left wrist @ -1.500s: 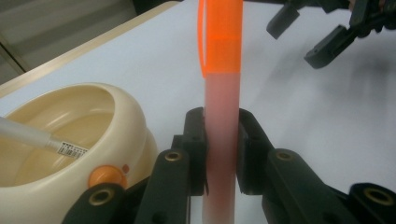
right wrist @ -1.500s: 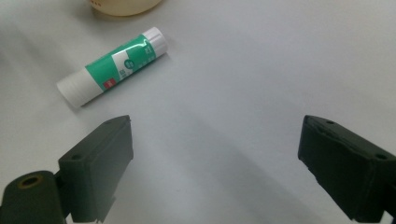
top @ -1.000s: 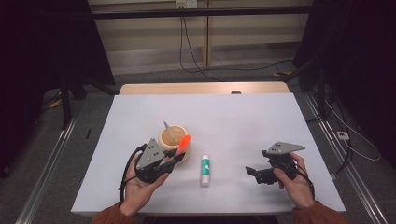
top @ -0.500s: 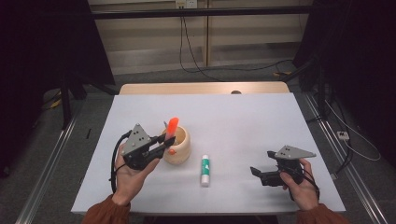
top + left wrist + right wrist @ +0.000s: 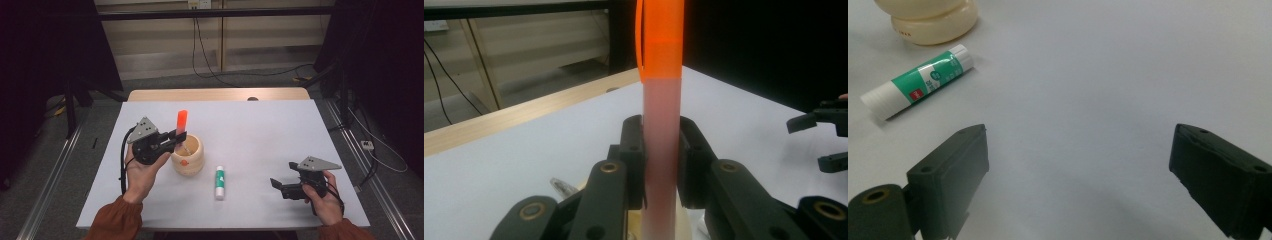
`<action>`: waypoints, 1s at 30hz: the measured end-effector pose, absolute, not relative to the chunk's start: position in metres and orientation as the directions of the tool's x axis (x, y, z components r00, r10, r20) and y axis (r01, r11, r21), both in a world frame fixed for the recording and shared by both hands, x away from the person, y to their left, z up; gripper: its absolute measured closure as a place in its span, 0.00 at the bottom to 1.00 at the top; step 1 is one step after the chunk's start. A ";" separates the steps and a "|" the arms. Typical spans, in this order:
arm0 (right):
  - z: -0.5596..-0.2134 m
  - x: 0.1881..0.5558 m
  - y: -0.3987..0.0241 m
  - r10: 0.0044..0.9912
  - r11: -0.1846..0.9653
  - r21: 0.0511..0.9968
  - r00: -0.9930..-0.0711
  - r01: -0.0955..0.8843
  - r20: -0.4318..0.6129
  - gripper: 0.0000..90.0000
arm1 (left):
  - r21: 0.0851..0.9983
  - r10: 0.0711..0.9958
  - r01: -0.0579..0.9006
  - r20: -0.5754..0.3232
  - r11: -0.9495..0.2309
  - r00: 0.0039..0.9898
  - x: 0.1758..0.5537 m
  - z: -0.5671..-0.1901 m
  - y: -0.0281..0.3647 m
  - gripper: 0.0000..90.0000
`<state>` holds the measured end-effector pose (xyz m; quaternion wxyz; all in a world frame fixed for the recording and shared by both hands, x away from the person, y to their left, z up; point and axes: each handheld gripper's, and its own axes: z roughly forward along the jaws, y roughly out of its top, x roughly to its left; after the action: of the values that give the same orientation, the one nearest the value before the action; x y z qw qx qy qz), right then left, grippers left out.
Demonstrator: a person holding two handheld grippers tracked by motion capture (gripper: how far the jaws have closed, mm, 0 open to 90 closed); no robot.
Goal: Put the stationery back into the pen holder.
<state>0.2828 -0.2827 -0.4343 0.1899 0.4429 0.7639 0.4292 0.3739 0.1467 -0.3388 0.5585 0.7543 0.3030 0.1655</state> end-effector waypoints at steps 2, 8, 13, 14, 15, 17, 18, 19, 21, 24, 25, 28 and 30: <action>-0.436 0.283 -0.283 0.844 0.239 0.820 -0.529 0.520 0.089 0.10 | 0.942 0.648 0.275 -0.089 -0.192 0.756 0.379 -0.338 0.144 0.86; -0.436 0.283 -0.284 0.845 0.231 0.827 -0.528 0.512 0.090 0.10 | 0.943 0.665 0.293 -0.118 -0.158 0.738 0.393 -0.342 0.142 0.86; -0.437 0.283 -0.283 0.843 0.233 0.826 -0.530 0.513 0.091 0.10 | 0.938 0.671 0.315 -0.139 -0.148 0.728 0.398 -0.353 0.140 0.86; -0.437 0.283 -0.283 0.843 0.236 0.826 -0.531 0.512 0.089 0.10 | 0.937 0.670 0.315 -0.135 -0.154 0.730 0.399 -0.356 0.140 0.86; -0.437 0.284 -0.283 0.843 0.235 0.826 -0.530 0.513 0.089 0.10 | 0.935 0.671 0.320 -0.140 -0.152 0.728 0.399 -0.359 0.140 0.86; -0.437 0.284 -0.282 0.844 0.234 0.824 -0.529 0.515 0.092 0.10 | 0.929 0.673 0.332 -0.140 -0.166 0.727 0.398 -0.366 0.140 0.86; -0.437 0.284 -0.282 0.844 0.235 0.825 -0.529 0.515 0.090 0.10 | 0.926 0.677 0.336 -0.137 -0.173 0.723 0.398 -0.369 0.140 0.86; -0.437 0.284 -0.282 0.842 0.237 0.825 -0.533 0.513 0.089 0.10 | 0.926 0.674 0.337 -0.138 -0.173 0.726 0.397 -0.371 0.141 0.86; -0.437 0.284 -0.282 0.840 0.239 0.824 -0.535 0.514 0.090 0.10 | 0.923 0.676 0.340 -0.134 -0.182 0.725 0.398 -0.374 0.142 0.86; -0.438 0.284 -0.281 0.840 0.238 0.823 -0.534 0.515 0.092 0.10 | 0.918 0.676 0.355 -0.150 -0.175 0.721 0.398 -0.378 0.144 0.86; -0.438 0.284 -0.282 0.840 0.238 0.824 -0.535 0.515 0.091 0.10 | 0.917 0.676 0.354 -0.143 -0.184 0.723 0.398 -0.379 0.145 0.86; -0.438 0.284 -0.282 0.840 0.238 0.824 -0.535 0.515 0.092 0.10 | 0.915 0.675 0.351 -0.132 -0.198 0.726 0.397 -0.382 0.146 0.86; -0.438 0.284 -0.281 0.840 0.238 0.823 -0.535 0.516 0.092 0.10 | 0.912 0.676 0.356 -0.133 -0.202 0.725 0.395 -0.385 0.147 0.86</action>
<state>0.2838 -0.2814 -0.4376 0.1888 0.4436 0.7638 0.4292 0.3953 0.1465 -0.3852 0.5326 0.7607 0.3393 0.1501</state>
